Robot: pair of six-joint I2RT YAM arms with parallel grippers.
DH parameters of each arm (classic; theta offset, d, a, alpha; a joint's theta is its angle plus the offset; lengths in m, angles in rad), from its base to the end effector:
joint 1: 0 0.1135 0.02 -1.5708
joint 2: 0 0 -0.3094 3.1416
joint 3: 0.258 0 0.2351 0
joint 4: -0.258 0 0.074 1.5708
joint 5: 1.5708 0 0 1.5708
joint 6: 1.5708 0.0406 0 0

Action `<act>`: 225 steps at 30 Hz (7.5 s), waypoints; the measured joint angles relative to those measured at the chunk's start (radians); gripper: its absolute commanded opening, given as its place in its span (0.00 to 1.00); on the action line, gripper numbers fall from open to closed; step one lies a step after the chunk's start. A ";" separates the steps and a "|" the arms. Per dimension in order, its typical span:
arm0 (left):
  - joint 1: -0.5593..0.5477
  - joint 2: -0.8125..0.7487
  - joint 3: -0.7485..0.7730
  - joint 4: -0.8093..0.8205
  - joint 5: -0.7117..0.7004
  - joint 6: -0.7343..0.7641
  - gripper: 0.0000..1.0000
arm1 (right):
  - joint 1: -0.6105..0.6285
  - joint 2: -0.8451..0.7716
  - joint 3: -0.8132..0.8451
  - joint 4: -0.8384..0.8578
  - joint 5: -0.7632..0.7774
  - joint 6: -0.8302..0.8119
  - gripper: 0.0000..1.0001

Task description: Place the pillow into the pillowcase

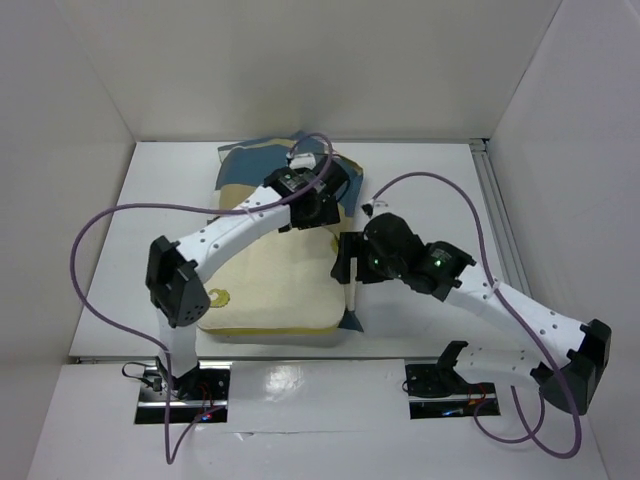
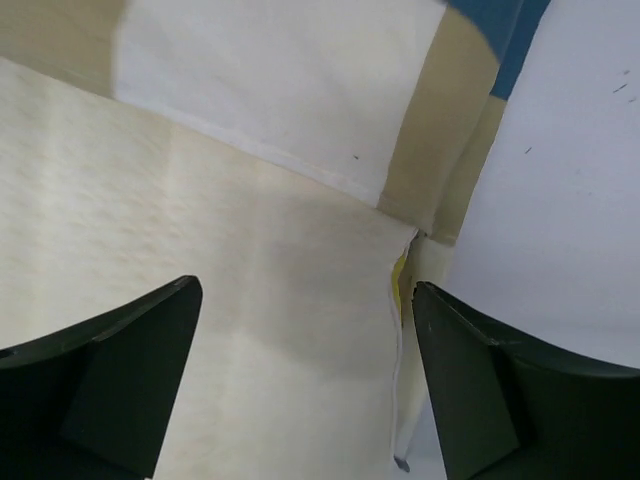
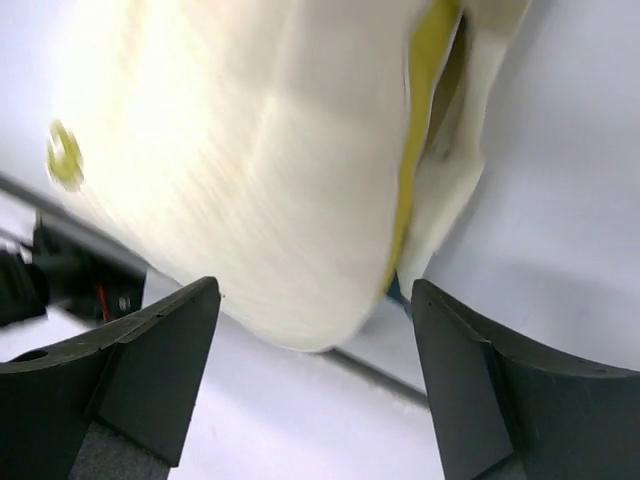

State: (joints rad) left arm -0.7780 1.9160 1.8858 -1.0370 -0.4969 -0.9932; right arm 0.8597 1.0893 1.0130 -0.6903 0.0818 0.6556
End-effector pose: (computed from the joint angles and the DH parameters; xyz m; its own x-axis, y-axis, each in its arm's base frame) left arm 0.3033 -0.2716 0.3617 -0.7203 -0.3242 -0.6133 -0.2753 0.9451 -0.1763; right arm 0.1268 0.1421 0.3508 -0.7958 0.0071 -0.6055 -0.2921 0.8714 0.3942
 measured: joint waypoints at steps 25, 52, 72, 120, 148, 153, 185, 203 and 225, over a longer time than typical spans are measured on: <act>0.467 -0.520 -1.009 0.419 0.382 0.045 0.76 | -0.105 0.478 0.138 0.112 -0.077 -0.085 0.88; 0.539 -0.886 -1.281 0.349 0.517 -0.050 0.90 | 0.180 0.900 0.503 0.115 0.139 -0.382 0.00; 0.402 -0.852 -1.434 0.750 0.682 0.055 0.93 | -0.019 0.599 0.431 0.139 -0.238 -0.399 0.00; 0.317 -1.215 -1.366 0.861 0.626 -0.087 0.00 | -0.042 1.044 1.156 -0.129 -0.034 -0.362 0.00; 0.256 -1.309 -1.381 0.938 0.903 -0.136 0.00 | -0.114 0.927 0.800 0.264 -0.069 -0.158 0.00; 0.255 -1.351 -1.386 0.741 0.857 -0.125 0.00 | 0.008 1.002 0.571 0.364 -0.148 -0.106 0.06; 0.119 -0.061 -0.402 0.283 -0.171 0.530 0.80 | -0.476 0.046 -0.324 0.327 -0.329 0.099 0.98; 0.120 -0.024 -0.372 0.201 -0.283 0.569 0.00 | -0.448 0.222 -0.352 0.560 -0.446 0.140 0.79; 0.101 -0.212 -0.063 0.207 0.391 0.539 0.00 | -0.312 0.201 -0.131 0.581 -0.314 0.039 0.00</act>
State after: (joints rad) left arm -0.6765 1.7042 1.8229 -0.8299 -0.1059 -0.4541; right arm 0.5472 1.2907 0.8818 -0.1093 -0.2325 0.6941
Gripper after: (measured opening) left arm 0.028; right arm 0.102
